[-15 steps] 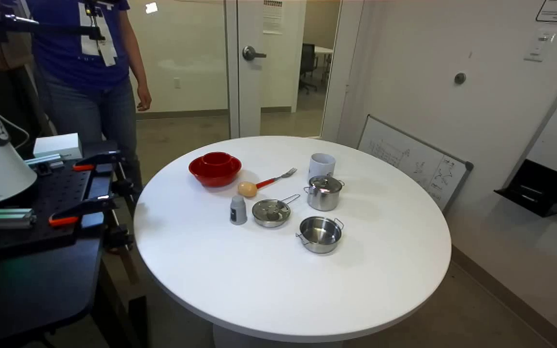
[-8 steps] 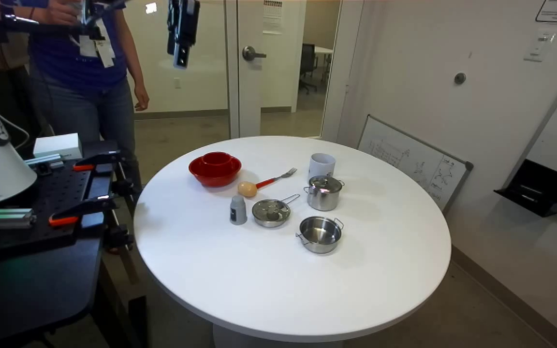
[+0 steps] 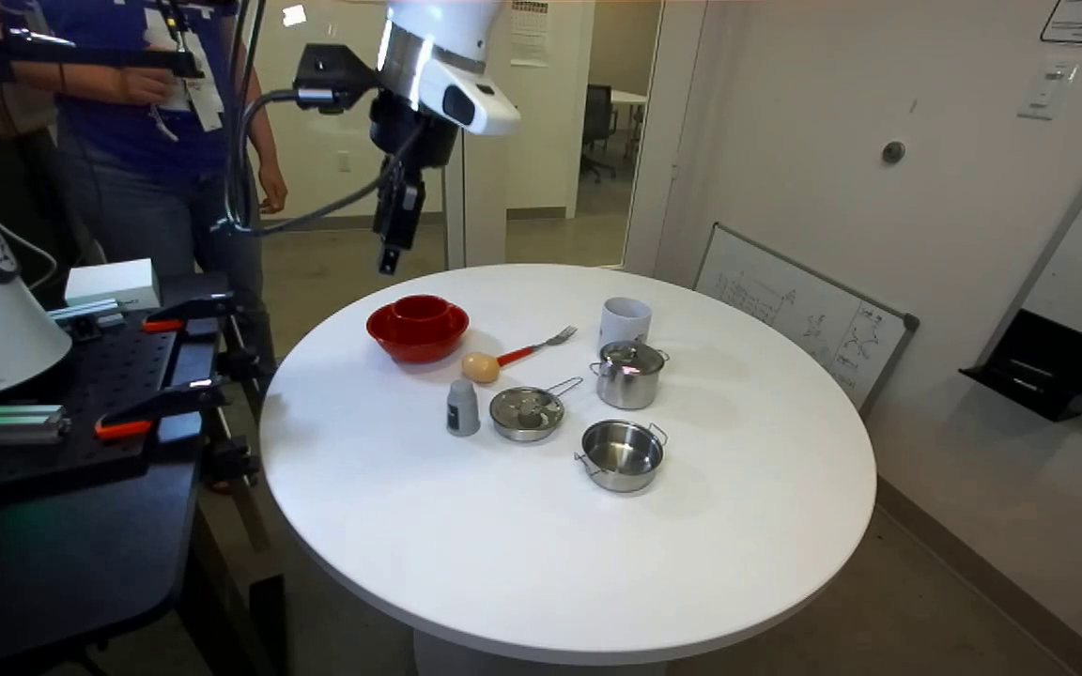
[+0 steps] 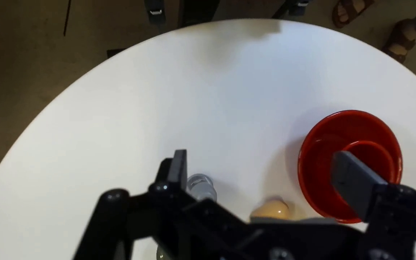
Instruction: Move the salt cellar to the left of the table
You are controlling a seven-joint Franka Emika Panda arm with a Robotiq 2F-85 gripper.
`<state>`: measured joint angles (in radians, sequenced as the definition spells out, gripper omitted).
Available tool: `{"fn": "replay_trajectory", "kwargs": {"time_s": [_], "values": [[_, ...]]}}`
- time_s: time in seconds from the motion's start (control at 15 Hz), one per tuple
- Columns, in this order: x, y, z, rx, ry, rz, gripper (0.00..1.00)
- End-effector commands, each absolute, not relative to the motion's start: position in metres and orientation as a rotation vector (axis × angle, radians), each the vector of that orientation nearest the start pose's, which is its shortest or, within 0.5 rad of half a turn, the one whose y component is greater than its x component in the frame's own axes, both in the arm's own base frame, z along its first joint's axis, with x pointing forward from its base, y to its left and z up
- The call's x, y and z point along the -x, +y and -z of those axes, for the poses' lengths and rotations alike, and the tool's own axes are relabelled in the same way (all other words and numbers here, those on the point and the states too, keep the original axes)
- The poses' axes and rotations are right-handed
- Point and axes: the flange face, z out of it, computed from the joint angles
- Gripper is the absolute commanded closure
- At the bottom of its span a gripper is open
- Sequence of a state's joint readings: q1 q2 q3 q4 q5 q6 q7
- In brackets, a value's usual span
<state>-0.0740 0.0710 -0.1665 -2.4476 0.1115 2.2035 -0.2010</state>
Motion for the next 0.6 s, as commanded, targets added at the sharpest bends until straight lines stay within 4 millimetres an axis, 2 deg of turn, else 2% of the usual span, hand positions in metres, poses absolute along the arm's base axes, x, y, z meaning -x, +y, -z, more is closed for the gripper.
{"fn": "replay_trajectory", "kwargs": {"time_s": [0.0, 0.53], "values": [[-0.454, -0.106, -0.208, 2.977, 0.196, -0.462, 0.00], [-0.508, -0.082, -0.144, 3.075, 0.098, -0.587, 0.00]]}}
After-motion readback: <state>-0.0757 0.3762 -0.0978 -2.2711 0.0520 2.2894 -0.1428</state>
